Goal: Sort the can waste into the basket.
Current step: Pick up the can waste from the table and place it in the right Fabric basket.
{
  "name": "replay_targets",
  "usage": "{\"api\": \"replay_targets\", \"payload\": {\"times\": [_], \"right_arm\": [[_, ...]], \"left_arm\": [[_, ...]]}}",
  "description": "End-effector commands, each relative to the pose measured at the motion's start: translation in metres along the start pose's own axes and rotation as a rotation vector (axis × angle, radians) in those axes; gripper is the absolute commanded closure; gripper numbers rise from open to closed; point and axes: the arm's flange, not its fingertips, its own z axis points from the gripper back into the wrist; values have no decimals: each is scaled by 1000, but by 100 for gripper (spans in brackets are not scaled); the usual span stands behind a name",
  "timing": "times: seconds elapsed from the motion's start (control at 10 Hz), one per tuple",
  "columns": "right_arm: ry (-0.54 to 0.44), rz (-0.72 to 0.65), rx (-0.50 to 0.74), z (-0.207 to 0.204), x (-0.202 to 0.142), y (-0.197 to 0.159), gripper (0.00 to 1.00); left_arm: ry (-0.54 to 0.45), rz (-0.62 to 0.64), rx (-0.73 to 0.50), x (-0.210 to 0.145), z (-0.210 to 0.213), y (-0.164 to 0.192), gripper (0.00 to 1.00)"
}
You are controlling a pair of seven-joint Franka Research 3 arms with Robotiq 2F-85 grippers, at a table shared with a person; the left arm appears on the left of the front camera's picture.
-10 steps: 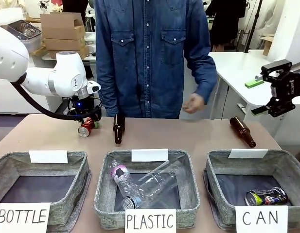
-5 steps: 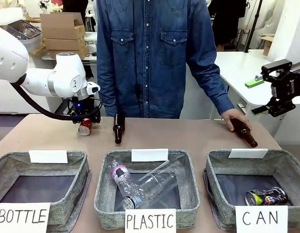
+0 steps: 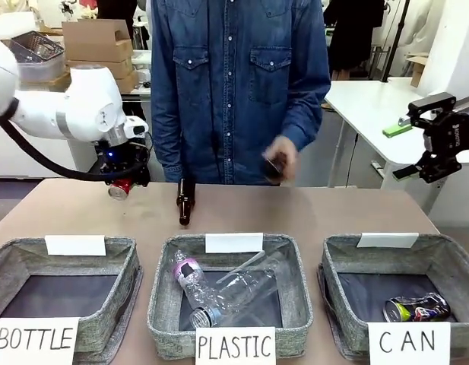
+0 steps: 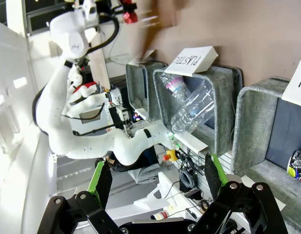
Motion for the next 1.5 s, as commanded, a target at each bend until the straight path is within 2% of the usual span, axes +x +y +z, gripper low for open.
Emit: {"api": "replay_targets", "payload": {"times": [0.0,0.1,0.3,0.5,0.6,0.7,0.8,1.1,1.2,1.3,1.4], "right_arm": [[2,20,1,3,1,1,0],[2,20,1,3,1,1,0],[2,20,1,3,1,1,0],[2,20,1,3,1,1,0],[2,20,1,3,1,1,0],[2,20,1,3,1,1,0],[2,20,1,3,1,1,0],[2,20,1,3,1,1,0],[2,20,1,3,1,1,0],[2,20,1,3,1,1,0],[2,20,1,3,1,1,0]], "left_arm": [[41,-263,-30,-61,50,15,100],[43,-447,-82,-93,75,18,100],[-1,-804,-84,-174,127,33,100],[-58,-1246,-173,-240,154,48,100],[-155,-1420,-250,-265,162,41,100],[-257,-1496,-330,-278,165,30,100],[-47,-1060,-102,-244,158,35,100],[-47,-1060,-102,-244,158,35,100],[-87,-1120,-126,-258,158,36,100],[-119,-1138,-108,-246,173,28,100],[-109,-1137,-66,-248,196,58,100]]}}
